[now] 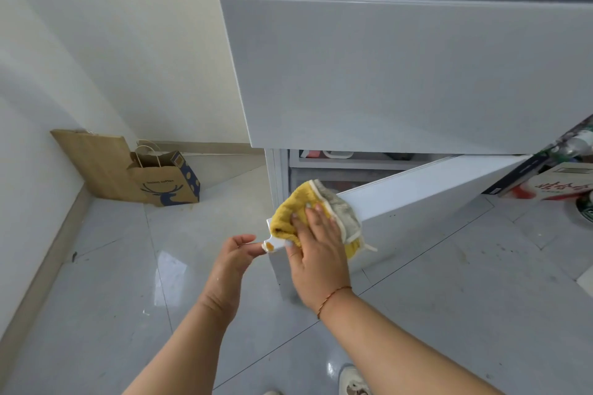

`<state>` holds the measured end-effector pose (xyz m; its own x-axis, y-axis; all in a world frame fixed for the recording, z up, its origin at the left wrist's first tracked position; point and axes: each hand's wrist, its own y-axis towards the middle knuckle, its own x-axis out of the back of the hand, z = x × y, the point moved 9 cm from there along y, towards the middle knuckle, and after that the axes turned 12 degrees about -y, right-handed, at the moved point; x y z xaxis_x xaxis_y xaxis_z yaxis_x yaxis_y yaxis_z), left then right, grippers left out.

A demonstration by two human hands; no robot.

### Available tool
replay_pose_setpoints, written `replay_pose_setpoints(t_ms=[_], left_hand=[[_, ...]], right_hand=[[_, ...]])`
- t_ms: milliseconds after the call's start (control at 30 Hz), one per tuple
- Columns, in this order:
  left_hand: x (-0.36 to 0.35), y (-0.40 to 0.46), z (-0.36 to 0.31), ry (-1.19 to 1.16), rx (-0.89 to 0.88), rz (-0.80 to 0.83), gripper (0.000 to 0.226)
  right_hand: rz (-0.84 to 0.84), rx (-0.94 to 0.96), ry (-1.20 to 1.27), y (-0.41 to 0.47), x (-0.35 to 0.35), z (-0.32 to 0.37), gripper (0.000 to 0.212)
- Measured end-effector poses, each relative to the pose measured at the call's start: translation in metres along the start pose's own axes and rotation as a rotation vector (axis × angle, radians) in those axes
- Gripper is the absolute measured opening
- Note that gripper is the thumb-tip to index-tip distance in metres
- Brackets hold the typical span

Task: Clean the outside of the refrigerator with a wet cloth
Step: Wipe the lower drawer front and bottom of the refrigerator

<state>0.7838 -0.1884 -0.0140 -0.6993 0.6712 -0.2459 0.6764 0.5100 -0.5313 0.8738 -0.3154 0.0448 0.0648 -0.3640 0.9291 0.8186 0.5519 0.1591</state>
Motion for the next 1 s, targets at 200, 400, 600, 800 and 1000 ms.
replay_pose_setpoints(t_ms=[200, 400, 600, 800, 1000], left_hand=[[0.003, 0.005, 0.008, -0.206, 0.071, 0.032, 0.065], [-0.001, 0.002, 0.007, -0.377, 0.147, 0.119, 0.078], [0.001, 0.007, 0.001, -0.162, 0.114, 0.099, 0.087], [-0.005, 0.016, -0.029, -0.012, -0.039, -0.086, 0.061], [-0.047, 0.019, -0.050, 0.175, -0.141, -0.006, 0.057]], right_hand=[[0.014, 0.075, 0.085, -0.012, -0.017, 0.046, 0.057], [0.202, -0.005, 0.448, -0.015, -0.019, 0.072, 0.062], [0.275, -0.441, 1.141, -0.003, -0.001, 0.028, 0.035], [0.180, -0.627, 1.450, 0.021, 0.039, -0.028, 0.030], [0.287, -0.807, 1.621, 0.031, 0.041, -0.061, 0.042]])
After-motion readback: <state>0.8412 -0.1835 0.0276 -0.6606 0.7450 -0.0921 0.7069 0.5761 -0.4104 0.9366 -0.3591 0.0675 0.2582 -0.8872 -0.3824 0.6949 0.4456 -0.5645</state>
